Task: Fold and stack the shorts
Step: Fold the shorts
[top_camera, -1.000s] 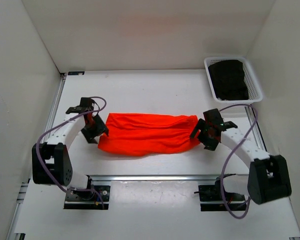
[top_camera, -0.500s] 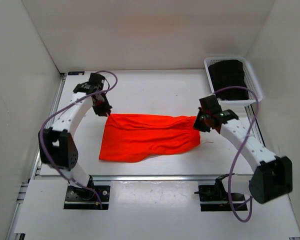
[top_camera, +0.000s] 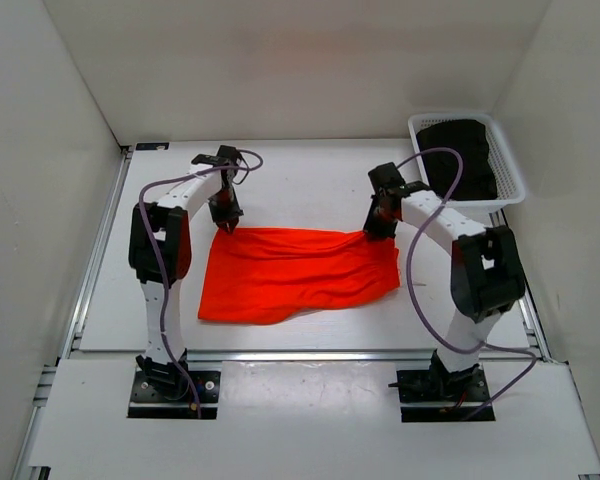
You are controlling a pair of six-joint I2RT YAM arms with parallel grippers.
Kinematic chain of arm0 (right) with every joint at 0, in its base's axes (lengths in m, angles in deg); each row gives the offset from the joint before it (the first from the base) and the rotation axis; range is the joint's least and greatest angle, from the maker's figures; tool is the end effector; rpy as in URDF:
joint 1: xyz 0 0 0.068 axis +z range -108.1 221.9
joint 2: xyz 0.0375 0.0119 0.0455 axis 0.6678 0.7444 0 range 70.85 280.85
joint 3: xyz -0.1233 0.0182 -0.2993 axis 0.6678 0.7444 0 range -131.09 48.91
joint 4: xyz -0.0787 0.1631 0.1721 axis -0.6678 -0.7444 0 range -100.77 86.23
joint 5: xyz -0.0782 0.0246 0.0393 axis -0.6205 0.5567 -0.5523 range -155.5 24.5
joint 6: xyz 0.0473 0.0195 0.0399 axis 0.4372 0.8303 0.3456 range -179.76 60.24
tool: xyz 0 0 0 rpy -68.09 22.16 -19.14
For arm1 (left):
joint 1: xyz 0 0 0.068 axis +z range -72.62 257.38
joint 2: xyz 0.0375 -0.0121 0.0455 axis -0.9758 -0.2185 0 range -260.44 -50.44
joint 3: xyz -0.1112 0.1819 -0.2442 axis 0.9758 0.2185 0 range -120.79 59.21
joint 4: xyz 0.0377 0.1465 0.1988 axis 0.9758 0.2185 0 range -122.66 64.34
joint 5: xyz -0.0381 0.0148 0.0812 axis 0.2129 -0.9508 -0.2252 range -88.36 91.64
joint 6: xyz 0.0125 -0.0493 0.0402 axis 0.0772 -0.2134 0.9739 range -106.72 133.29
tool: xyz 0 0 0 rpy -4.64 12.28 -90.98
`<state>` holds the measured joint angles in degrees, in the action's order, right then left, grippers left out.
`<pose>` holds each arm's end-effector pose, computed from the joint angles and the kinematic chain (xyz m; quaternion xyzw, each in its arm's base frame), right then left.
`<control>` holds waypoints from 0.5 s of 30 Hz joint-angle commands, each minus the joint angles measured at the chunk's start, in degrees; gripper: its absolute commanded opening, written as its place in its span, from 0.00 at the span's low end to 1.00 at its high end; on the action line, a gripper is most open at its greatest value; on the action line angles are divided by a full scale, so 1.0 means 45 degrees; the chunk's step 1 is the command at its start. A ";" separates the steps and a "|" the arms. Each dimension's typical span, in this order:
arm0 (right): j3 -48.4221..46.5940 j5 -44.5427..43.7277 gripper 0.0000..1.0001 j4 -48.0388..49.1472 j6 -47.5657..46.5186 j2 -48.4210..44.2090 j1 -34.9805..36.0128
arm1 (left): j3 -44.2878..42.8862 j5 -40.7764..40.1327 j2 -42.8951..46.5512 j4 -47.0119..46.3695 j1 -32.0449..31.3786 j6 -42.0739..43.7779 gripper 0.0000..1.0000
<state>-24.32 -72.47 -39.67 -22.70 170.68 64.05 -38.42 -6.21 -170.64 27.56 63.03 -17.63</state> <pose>0.3415 0.1325 0.2649 0.1400 0.9595 0.0659 0.2354 0.4209 -0.1005 0.2303 -0.1477 0.9847 0.0390 0.0842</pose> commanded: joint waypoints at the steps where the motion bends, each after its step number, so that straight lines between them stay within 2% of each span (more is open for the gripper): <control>1: -0.1242 0.0178 0.06 -0.0185 -0.0286 0.0899 -0.0313 | -0.1077 -0.0733 -0.0414 0.0656 0.0122 0.0132 0.14; 2: -0.1478 0.0180 0.05 -0.0360 -0.0286 0.1191 -0.0507 | -0.1234 -0.0889 -0.0553 0.0795 0.0296 0.0132 0.10; 6: -0.1949 0.0063 0.03 -0.0635 -0.0539 0.2285 -0.0957 | -0.1237 -0.1164 -0.0536 0.0661 0.0746 0.0132 0.10; 15: -0.2359 -0.0055 0.03 -0.0635 -0.0677 0.3069 -0.1075 | -0.1215 -0.1631 -0.0144 0.0114 0.1548 0.0132 0.10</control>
<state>-32.73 -71.74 -41.44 -24.41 183.71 59.52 -42.68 -10.58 -174.58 29.16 69.24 -17.17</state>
